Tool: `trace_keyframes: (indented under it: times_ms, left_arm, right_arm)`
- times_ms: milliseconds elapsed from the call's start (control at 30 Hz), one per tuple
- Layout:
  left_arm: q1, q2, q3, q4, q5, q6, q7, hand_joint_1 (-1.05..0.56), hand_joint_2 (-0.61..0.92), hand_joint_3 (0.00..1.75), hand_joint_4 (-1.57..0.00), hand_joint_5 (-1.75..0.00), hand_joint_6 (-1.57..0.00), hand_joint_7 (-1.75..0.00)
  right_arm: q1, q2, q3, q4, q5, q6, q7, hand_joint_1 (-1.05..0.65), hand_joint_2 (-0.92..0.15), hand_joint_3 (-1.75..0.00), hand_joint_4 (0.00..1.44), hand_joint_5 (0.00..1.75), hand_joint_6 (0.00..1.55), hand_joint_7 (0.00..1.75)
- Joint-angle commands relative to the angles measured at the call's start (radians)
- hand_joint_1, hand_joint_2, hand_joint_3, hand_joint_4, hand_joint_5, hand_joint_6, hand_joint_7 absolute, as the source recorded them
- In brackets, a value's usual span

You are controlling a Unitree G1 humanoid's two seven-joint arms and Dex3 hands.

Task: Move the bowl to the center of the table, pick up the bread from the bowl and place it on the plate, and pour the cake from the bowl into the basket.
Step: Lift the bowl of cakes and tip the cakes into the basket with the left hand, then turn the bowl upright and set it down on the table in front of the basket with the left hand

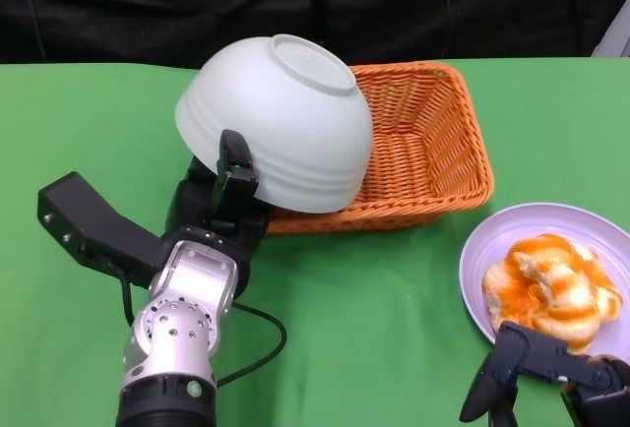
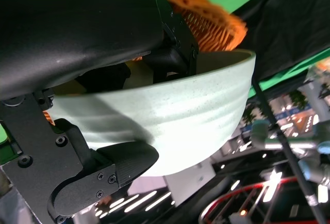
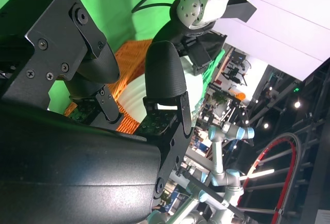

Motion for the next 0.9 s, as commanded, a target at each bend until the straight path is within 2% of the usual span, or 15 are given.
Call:
trace_keyframes:
  times_ms: [33, 167, 300, 500, 733, 833, 900]
  left_arm:
    - [-0.052, 0.003, -0.003, 0.016, -0.004, 0.022, -0.077, -0.30, 0.41, 1.50, -1.10, -1.75, -0.76, -1.75]
    - [-0.028, 0.044, -0.051, 0.031, 0.056, -0.011, -0.287, -0.29, 0.30, 1.62, -1.10, -1.75, -0.85, -1.75]
    - [-0.013, 0.067, -0.077, 0.035, 0.114, -0.058, -0.419, -0.26, 0.27, 1.65, -1.10, -1.75, -0.90, -1.75]
    - [0.017, 0.073, -0.106, 0.006, 0.193, -0.138, -0.504, -0.20, 0.30, 1.65, -1.08, -1.75, -0.90, -1.75]
    - [0.016, 0.069, -0.099, 0.011, 0.208, -0.148, -0.520, -0.19, 0.31, 1.64, -1.07, -1.75, -0.90, -1.75]
    - [0.095, 0.153, -0.225, -0.124, 0.381, -0.294, -0.623, -0.18, 0.34, 1.54, -1.06, -1.75, -0.89, -1.74]
    - [0.112, 0.165, -0.247, -0.149, 0.413, -0.321, -0.638, -0.18, 0.35, 1.50, -1.06, -1.75, -0.89, -1.73]
  right_arm:
    - [0.010, -0.008, 0.000, -0.022, -0.004, 0.003, 0.000, 0.21, -0.18, -1.75, 0.98, 1.75, 0.80, 1.56]
    - [0.006, -0.008, -0.001, -0.017, 0.004, -0.001, 0.001, 0.22, -0.18, -1.75, 0.98, 1.75, 0.80, 1.56]
    - [0.002, -0.010, -0.002, -0.014, 0.006, -0.001, 0.002, 0.22, -0.18, -1.75, 0.99, 1.75, 0.80, 1.56]
    - [0.003, -0.013, -0.005, -0.017, 0.010, 0.005, 0.006, 0.22, -0.18, -1.75, 0.99, 1.75, 0.80, 1.56]
    - [0.003, -0.012, -0.006, -0.017, 0.010, 0.005, 0.007, 0.22, -0.18, -1.75, 0.99, 1.75, 0.81, 1.55]
    - [0.002, -0.011, -0.010, -0.021, 0.014, 0.008, 0.007, 0.22, -0.18, -1.75, 0.99, 1.75, 0.81, 1.55]
    - [0.003, -0.011, -0.011, -0.023, 0.015, 0.010, 0.008, 0.22, -0.18, -1.75, 0.99, 1.75, 0.81, 1.55]
